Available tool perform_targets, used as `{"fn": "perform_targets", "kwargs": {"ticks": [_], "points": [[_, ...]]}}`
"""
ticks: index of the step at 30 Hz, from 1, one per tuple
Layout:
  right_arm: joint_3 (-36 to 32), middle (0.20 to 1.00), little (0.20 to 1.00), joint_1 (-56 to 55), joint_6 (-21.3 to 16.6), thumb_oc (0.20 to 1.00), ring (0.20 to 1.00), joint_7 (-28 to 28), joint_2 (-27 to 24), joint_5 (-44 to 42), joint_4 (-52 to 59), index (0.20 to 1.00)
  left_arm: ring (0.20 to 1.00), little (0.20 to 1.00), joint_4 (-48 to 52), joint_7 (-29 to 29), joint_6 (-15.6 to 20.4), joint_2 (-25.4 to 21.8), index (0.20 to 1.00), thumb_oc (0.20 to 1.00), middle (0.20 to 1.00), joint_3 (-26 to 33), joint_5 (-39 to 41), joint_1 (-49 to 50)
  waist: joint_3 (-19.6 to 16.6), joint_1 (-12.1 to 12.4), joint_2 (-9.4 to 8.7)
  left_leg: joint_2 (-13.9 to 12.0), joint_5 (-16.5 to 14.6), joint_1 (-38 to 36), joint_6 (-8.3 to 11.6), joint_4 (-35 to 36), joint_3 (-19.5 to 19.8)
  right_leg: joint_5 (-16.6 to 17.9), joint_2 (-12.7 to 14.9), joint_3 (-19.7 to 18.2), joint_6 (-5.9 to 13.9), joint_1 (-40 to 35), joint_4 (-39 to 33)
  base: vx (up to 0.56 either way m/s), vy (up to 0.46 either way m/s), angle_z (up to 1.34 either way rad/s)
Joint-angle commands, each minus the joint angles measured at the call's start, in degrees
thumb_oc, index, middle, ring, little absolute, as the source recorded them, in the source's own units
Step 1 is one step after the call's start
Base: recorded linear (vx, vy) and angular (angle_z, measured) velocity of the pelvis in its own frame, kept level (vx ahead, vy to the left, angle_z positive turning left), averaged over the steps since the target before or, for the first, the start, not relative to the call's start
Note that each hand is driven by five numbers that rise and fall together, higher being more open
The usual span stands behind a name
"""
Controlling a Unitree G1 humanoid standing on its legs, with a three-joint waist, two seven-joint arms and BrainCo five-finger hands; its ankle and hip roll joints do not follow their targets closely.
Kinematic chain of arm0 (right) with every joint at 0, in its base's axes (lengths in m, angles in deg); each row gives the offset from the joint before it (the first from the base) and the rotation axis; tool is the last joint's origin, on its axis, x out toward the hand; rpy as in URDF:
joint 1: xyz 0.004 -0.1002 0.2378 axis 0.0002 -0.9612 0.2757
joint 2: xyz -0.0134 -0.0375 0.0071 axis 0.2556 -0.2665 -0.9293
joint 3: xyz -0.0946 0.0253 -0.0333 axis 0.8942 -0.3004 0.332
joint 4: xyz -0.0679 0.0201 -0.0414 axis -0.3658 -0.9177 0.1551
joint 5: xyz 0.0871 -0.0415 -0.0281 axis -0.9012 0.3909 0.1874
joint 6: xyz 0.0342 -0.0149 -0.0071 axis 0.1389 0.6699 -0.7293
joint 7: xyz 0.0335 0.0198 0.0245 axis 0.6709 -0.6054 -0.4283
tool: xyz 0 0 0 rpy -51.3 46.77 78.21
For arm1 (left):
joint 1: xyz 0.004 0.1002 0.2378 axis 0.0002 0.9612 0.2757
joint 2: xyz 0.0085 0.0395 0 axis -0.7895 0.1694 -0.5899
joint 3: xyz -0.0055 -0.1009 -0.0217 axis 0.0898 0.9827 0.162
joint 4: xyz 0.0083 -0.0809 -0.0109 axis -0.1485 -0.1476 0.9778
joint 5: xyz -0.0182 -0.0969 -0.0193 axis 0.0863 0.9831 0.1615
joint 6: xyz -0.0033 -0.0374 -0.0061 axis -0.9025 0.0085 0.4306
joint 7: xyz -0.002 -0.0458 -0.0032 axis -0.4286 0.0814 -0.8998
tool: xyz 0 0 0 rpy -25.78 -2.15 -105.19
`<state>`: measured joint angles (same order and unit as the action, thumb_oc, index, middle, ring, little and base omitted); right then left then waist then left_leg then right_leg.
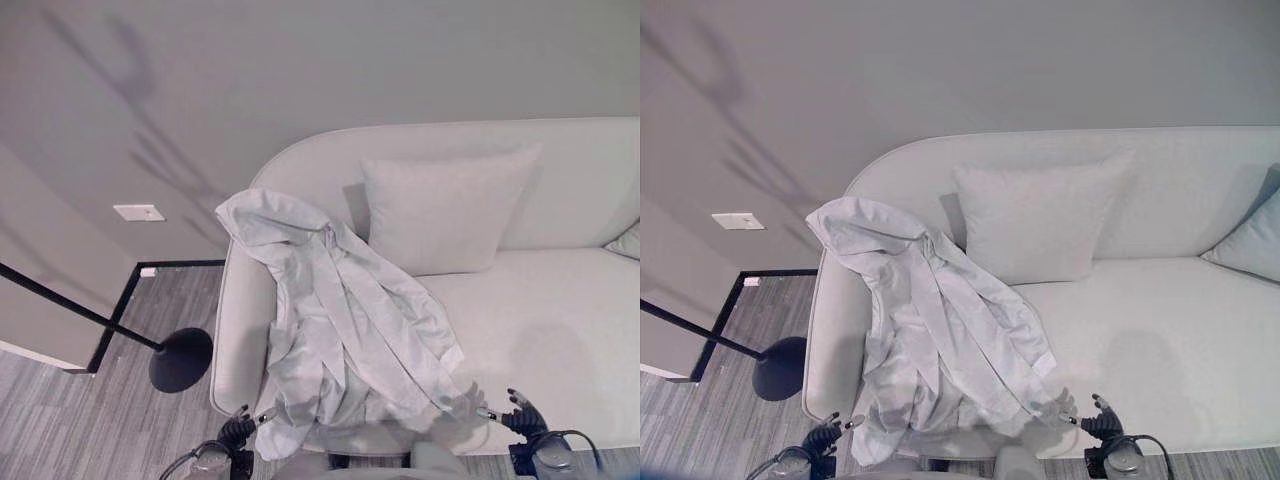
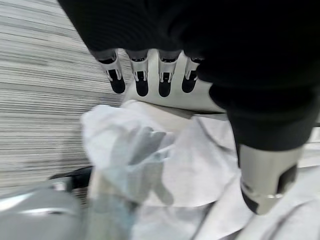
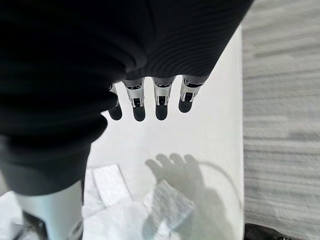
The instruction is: Hang the clothes on the sofa on the clothes rack.
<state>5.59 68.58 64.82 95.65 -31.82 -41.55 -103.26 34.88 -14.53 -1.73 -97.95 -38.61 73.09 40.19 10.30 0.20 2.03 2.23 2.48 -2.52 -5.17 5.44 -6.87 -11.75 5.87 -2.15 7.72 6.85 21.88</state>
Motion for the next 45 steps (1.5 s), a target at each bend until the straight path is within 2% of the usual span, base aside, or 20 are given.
{"fn": "perform_targets", "kwargs": {"ticks": [1, 3, 4, 9, 17, 23, 25, 26, 27, 34, 45], "points": [[-2.2, 1.0, 1.0, 1.0, -1.4, 1.0, 1.0, 1.7, -4.3, 1.9, 3.2, 1.0, 1.0, 1.0, 2.9, -0.4, 1.6, -2.0, 1.0, 1.0, 1.0, -1.0, -1.9, -2.5, 0.6, -0.6, -1.24, -0.3, -4.2, -1.9, 4.8, -0.4, 1.5, 13.8, 3.5, 1.2, 2.06, -2.9, -17.3, 0.06, -0.12, 0.14], [-2.4, 1.0, 1.0, 1.0, -1.5, 1.0, 1.0, 1.3, -5.3, 2.5, 5.0, 1.0, 1.0, 1.0, 5.6, -0.4, 2.0, -1.9, 1.0, 1.0, 1.0, -1.2, -1.4, -2.6, -0.1, -0.4, -1.95, -0.8, -4.2, -1.6, 5.24, -0.4, 1.6, 14.4, 3.3, 0.8, 2.0, -4.8, -21.2, 0.07, -0.125, 0.4], [-2.8, 1.0, 1.0, 1.3, -1.7, 1.0, 1.0, 1.1, -6.4, 2.8, 6.8, 1.0, 1.0, 1.0, 8.4, -0.2, 2.3, -2.3, 1.0, 1.0, 1.0, -2.0, -1.6, -2.3, -0.9, -0.2, -1.94, -1.4, -4.1, -1.3, 5.69, -0.4, 1.6, 15.0, 3.3, 2.2, 1.85, -6.8, -24.1, 0.1, -0.147, 0.48], [-1.2, 1.0, 1.0, 5.2, -2.5, 1.0, 1.0, 1.1, -9.8, 3.1, 9.7, 1.0, 1.0, 1.0, 14.0, -0.9, 2.6, -3.0, 1.0, 1.0, 1.0, -4.2, -2.7, -4.4, -1.0, 0.2, -2.12, -2.4, -3.7, -0.4, 6.53, -0.4, 3.8, 14.7, 2.8, 4.5, 1.45, -9.2, -25.9, 0.04, -0.091, 0.18], [7.8, 1.0, 1.0, 23.0, -3.0, 1.0, 1.0, 4.0, -13.5, 1.7, 8.6, 1.0, 1.0, 1.0, 18.0, -5.6, 3.3, -4.3, 1.0, 1.0, 1.0, -9.6, -2.5, -16.1, 4.4, 1.5, -2.55, -2.7, -1.3, 5.6, 7.21, -0.4, 5.8, 15.7, 2.2, 5.5, 1.04, -4.9, -25.7, -0.1, -0.046, 0.21], [16.2, 1.0, 1.0, 38.2, -4.0, 1.0, 1.0, 6.5, -12.7, -1.1, 3.0, 1.0, 1.0, 1.0, 16.3, -11.2, 3.0, -6.9, 1.0, 1.0, 1.0, -13.5, -8.6, -29.0, 8.9, 2.7, -2.93, -3.0, 1.7, 12.0, 8.08, -0.4, 6.7, 17.0, 1.6, 5.4, 0.76, 1.3, -24.7, -0.12, -0.021, 0.07], [17.4, 1.0, 1.0, 40.1, -4.1, 1.0, 1.0, 7.0, -12.6, -1.2, 2.2, 1.0, 1.0, 1.0, 16.0, -12.5, 3.1, -7.3, 1.0, 1.0, 1.0, -14.2, -9.6, -31.2, 9.4, 2.8, -2.98, -3.1, 2.0, 12.8, 8.24, -0.4, 6.9, 17.2, 1.6, 5.5, 0.78, 1.9, -24.7, -0.06, -0.018, 0.18], [19.9, 1.0, 1.0, 44.8, -4.4, 1.0, 1.0, 8.2, -12.5, -1.6, 0.4, 1.0, 1.0, 1.0, 14.6, -16.4, 2.7, -8.5, 1.0, 1.0, 1.0, -15.5, -12.7, -36.1, 10.7, 3.1, -3.14, -3.1, 2.7, 14.6, 8.56, -0.4, 7.3, 17.7, 1.5, 5.5, 0.85, 3.4, -24.7, -0.08, -0.026, 0.16], [21.0, 1.0, 1.0, 46.8, -4.7, 1.0, 1.0, 8.7, -12.6, -2.1, -0.7, 1.0, 1.0, 1.0, 14.1, -17.9, 2.7, -9.1, 1.0, 1.0, 1.0, -16.5, -13.9, -38.7, 11.2, 3.2, -3.2, -3.2, 3.1, 15.4, 8.73, -0.4, 7.4, 17.8, 1.4, 5.7, 0.9, 4.1, -24.7, -0.08, -0.025, 0.07], [26.6, 1.0, 1.0, 54.6, -5.6, 1.0, 1.0, 10.5, -11.9, -0.7, -0.8, 1.0, 1.0, 1.0, 15.1, -25.0, 1.8, -9.3, 1.0, 1.0, 1.0, -19.4, -21.7, -45.6, 12.6, 3.8, -3.57, -3.4, 3.8, 18.0, 9.11, -0.4, 8.1, 17.8, 1.2, 5.9, 0.93, 5.9, -25.1, -0.03, -0.012, 0.04], [30.4, 1.0, 1.0, 66.4, -5.2, 1.0, 1.0, 13.5, -9.5, -2.6, -5.4, 1.0, 1.0, 1.0, 10.6, -29.0, 0.1, -9.5, 1.0, 1.0, 1.0, -22.7, -24.2, -55.4, 14.3, 4.0, -3.53, -3.0, 4.6, 21.3, 9.73, -0.4, 9.1, 19.2, 1.4, 6.4, 1.46, 8.6, -26.3, 0.0, -0.005, 0.04]]}}
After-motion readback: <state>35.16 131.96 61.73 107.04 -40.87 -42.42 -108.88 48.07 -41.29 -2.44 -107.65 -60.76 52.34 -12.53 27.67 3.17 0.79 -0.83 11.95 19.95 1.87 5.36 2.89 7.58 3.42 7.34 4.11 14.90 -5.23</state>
